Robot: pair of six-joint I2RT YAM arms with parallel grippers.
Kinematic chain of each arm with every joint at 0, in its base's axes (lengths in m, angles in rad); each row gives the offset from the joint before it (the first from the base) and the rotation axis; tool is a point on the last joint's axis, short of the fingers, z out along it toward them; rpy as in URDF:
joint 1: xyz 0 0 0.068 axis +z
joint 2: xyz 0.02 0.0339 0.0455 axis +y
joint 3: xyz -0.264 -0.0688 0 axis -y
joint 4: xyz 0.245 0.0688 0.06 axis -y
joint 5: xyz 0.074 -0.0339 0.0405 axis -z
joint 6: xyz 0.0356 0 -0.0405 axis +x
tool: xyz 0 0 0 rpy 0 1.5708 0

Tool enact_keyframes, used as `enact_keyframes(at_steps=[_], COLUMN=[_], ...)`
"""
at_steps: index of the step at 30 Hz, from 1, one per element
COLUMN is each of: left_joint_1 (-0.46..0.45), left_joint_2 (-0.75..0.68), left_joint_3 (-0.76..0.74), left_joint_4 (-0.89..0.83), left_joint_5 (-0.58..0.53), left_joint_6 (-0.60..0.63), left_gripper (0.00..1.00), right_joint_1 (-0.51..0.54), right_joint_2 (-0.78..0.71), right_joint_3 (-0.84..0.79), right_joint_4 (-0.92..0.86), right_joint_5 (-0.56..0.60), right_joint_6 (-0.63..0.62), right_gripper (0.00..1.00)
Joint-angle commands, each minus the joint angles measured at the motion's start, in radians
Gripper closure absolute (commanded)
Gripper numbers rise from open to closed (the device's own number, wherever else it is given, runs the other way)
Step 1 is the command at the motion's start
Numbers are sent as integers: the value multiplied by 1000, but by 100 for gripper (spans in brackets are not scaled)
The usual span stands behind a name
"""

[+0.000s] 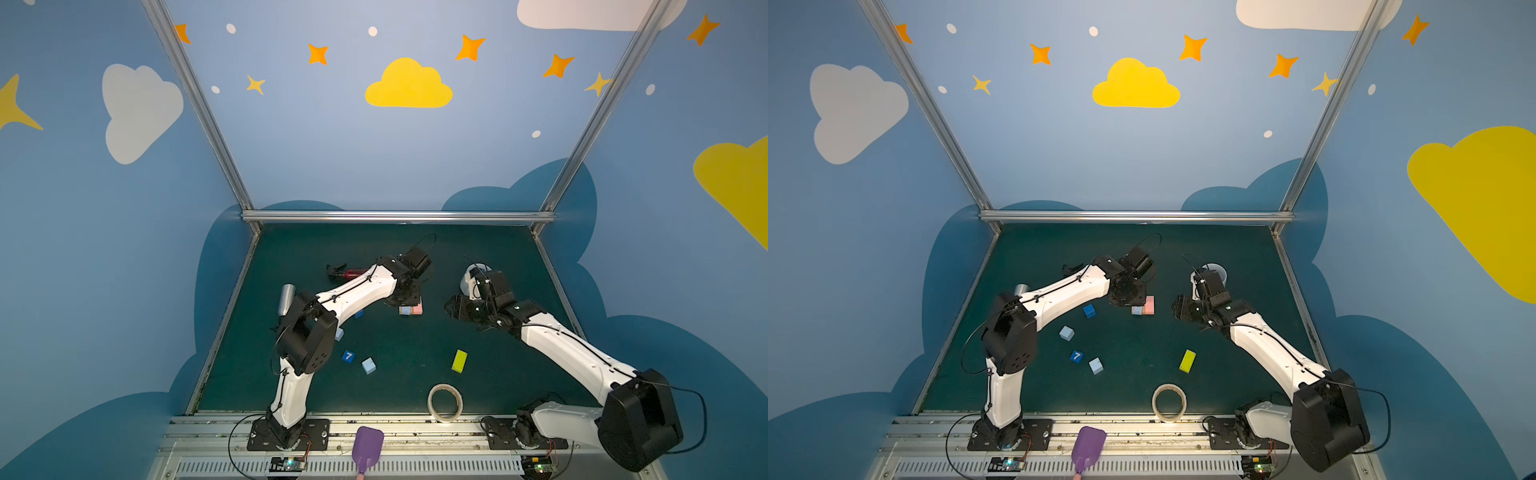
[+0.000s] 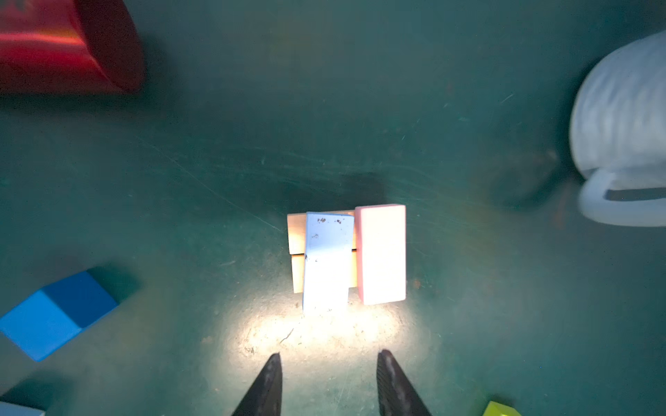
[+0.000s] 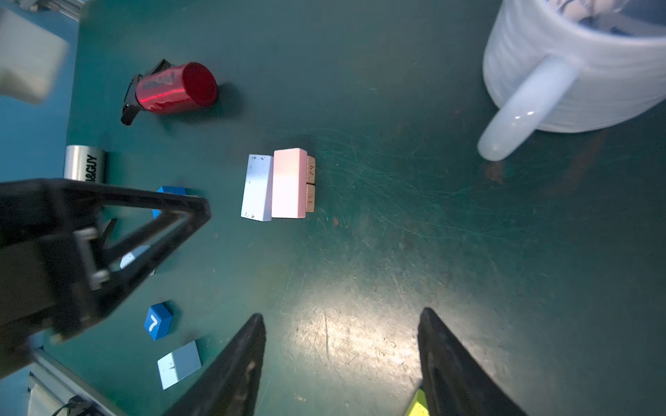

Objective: Build the wood block tower
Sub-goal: 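Lower the right gripper over the pink block while the left gripper lowers too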

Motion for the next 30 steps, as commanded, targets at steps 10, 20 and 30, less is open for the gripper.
enact_keyframes(at_steps=[10,20,30], left_joint_1=[138,166,170], left_joint_2=[-52,-4,35], left_joint_3=[-154,-148,-134], left_joint_4=[208,260,243], left_joint_5=[234,328,314], left_joint_6=[89,110,104], left_gripper=[60,63,62], right_joint_1=[-11,-15,-12], right_joint_2=[262,479,549], right_joint_3=[141,283,310], right_joint_4=[137,153,180], right_joint_5=[-139,-230,-277], right_joint_6=[-63,-69,-43], right_gripper=[48,53,53])
